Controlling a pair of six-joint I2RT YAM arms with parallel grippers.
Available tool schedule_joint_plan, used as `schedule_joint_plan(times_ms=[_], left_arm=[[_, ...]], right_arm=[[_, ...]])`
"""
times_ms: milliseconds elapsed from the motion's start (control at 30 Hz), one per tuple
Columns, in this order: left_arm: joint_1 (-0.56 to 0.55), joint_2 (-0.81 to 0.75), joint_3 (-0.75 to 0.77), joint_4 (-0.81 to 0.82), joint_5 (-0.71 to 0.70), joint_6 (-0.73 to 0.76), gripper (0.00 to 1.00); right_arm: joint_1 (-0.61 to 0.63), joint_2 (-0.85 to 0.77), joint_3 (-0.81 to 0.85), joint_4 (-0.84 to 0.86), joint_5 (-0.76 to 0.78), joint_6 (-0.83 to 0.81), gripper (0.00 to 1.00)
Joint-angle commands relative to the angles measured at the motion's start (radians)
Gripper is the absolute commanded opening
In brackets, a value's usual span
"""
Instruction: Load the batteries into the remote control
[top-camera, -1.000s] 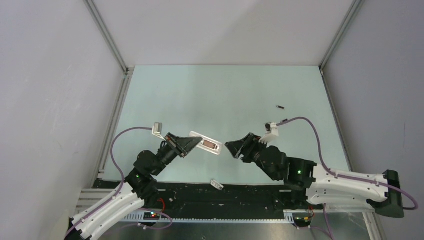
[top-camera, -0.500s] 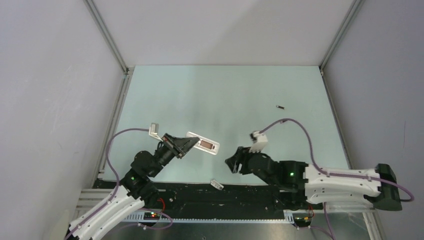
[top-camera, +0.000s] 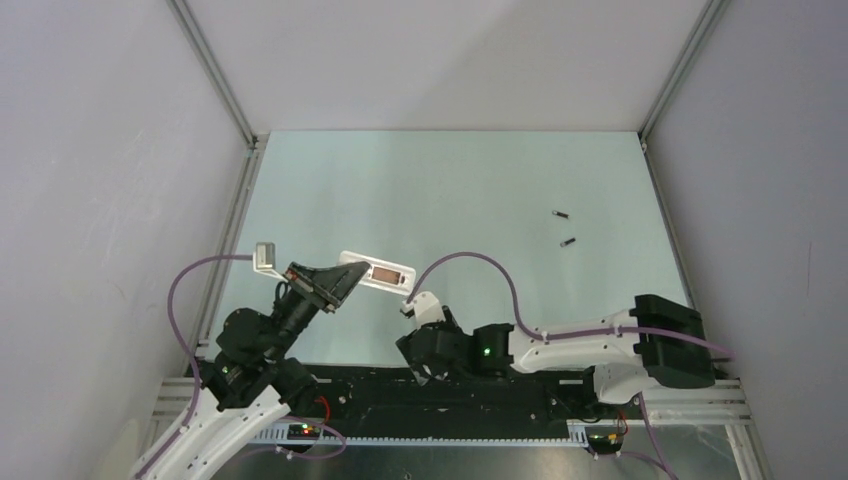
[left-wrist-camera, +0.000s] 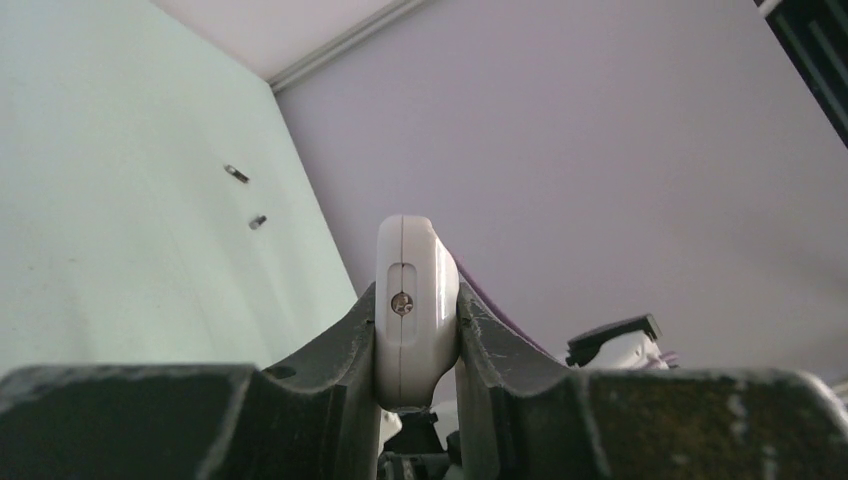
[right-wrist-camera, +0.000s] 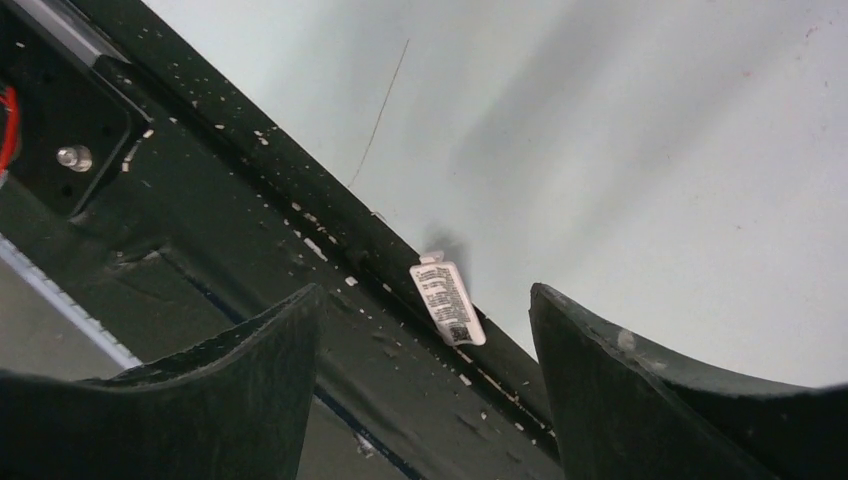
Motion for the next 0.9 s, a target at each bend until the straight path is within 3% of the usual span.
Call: schedule_joint_plan(times_ms=[0,367,867], left_arm=[[0.000,-0.017,0.019,-0.039,-0.023,0.024,0.00],[0.000,-0.015,0.002,-0.040,-0.026,0.013,0.00],[0.000,-0.011,0.007,-0.040,-0.037,0.020,0.00]], right_arm=[[0.025,0.073,0.072,-0.024,-0.008,-0.079,0.79],[0.066,0.174,0.115,-0.129,-0.002,-0.031,0.80],[0.046,0.263,0.125,-0.151,0.084,0.022,0.76]])
